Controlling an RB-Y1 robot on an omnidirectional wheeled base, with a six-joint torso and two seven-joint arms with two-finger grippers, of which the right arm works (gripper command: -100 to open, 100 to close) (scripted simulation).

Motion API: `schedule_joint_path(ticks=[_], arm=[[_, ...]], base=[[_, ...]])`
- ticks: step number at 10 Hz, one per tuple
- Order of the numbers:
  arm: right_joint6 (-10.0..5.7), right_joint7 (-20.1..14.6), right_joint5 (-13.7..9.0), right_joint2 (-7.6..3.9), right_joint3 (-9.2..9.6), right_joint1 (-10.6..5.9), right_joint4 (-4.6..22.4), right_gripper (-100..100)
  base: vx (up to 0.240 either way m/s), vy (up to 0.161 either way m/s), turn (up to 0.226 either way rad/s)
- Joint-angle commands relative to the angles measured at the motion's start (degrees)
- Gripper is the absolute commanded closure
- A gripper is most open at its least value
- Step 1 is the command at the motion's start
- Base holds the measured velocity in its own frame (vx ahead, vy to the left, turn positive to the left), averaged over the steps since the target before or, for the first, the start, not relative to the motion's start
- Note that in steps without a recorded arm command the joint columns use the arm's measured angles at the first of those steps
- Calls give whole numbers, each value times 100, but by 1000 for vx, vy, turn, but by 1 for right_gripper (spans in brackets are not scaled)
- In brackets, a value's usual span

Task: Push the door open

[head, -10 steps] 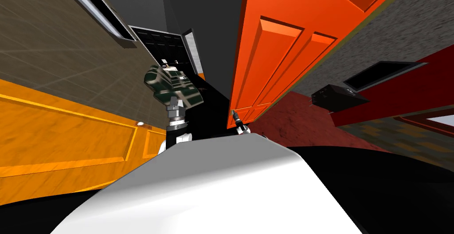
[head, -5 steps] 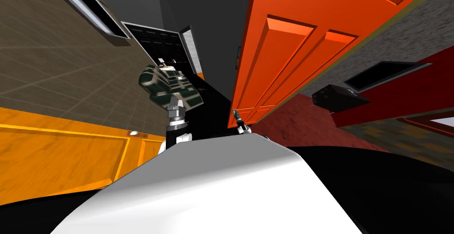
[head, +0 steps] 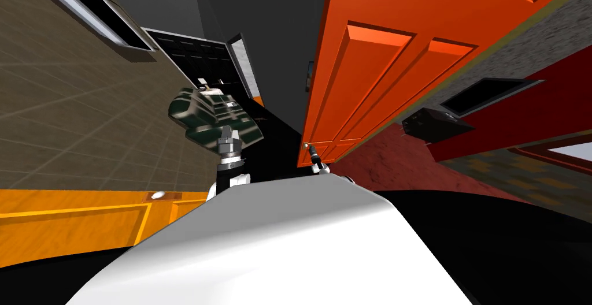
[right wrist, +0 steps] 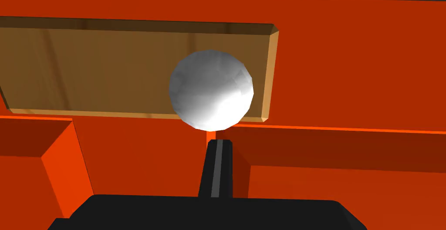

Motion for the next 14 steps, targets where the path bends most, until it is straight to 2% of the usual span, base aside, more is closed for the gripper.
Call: schedule_joint_path(ticks=[1,3,7,8,9,10,12,13,14], arm=[[59,133,15,63,21,-1,-56,-100],[106,240,27,159,38,-1,-100,-100],[237,538,62,703,86,-3,-225,-100],[251,571,65,804,92,-3,-238,-100],[230,554,50,731,68,-70,-131,-100],[174,578,36,552,46,-82,-85,-100],[169,580,34,524,42,-80,-84,-100],[143,591,22,440,24,-75,-79,-100],[129,597,16,425,15,-72,-76,-100]], base=[[-33,9,-168],[-205,-56,-93],[-218,-16,-114],[-170,5,-64],[-73,8,-9],[108,12,31],[173,-8,16],[188,40,24],[255,32,34]])
